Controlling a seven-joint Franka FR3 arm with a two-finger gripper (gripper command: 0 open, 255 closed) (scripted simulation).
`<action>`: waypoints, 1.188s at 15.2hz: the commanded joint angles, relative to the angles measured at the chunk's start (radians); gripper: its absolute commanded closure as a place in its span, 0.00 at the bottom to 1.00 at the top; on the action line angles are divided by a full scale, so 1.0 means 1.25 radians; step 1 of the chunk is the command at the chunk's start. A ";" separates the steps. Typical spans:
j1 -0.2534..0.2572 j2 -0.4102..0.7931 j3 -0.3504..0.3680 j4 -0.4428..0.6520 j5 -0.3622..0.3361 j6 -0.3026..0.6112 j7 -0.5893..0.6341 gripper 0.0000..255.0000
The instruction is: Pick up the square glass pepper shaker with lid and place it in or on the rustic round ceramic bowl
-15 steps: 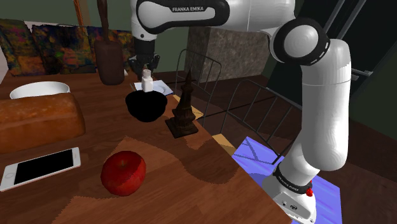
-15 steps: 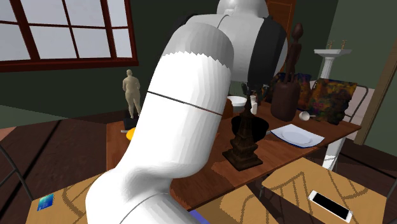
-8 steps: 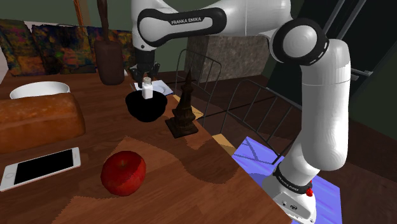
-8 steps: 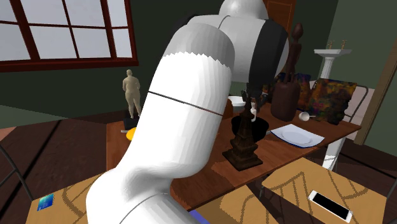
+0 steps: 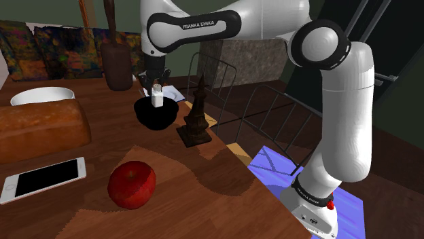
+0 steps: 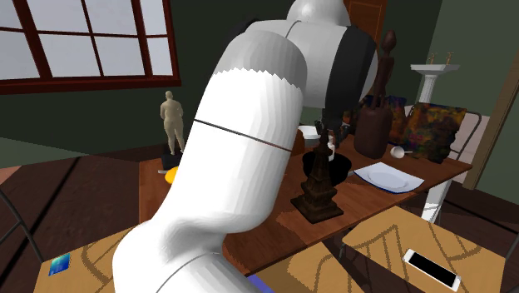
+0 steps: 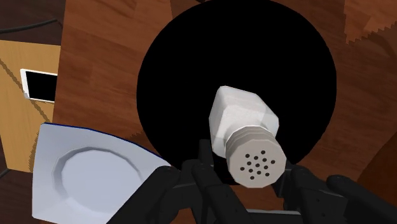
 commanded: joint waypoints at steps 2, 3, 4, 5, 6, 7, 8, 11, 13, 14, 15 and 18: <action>0.000 0.000 0.000 0.000 0.000 0.000 0.000 0.00; 0.000 0.000 0.000 0.000 0.000 0.000 0.000 0.00; 0.000 0.000 0.000 0.000 0.000 0.000 0.000 0.00; 0.000 0.000 0.000 0.000 0.000 0.000 0.000 0.00; 0.000 0.000 0.000 0.000 0.000 0.000 0.000 0.00; 0.001 -0.006 0.002 0.017 0.003 -0.023 -0.002 0.00; 0.003 -0.011 0.003 0.036 0.005 -0.047 -0.004 0.00; 0.006 -0.018 0.005 0.075 0.008 -0.091 -0.007 0.00; 0.006 -0.018 0.005 0.075 0.008 -0.091 -0.007 0.00; 0.006 -0.018 0.005 0.075 0.008 -0.091 -0.007 0.00; 0.006 -0.018 0.005 0.075 0.008 -0.091 -0.007 0.00; 0.006 -0.018 0.005 0.075 0.008 -0.091 -0.007 0.00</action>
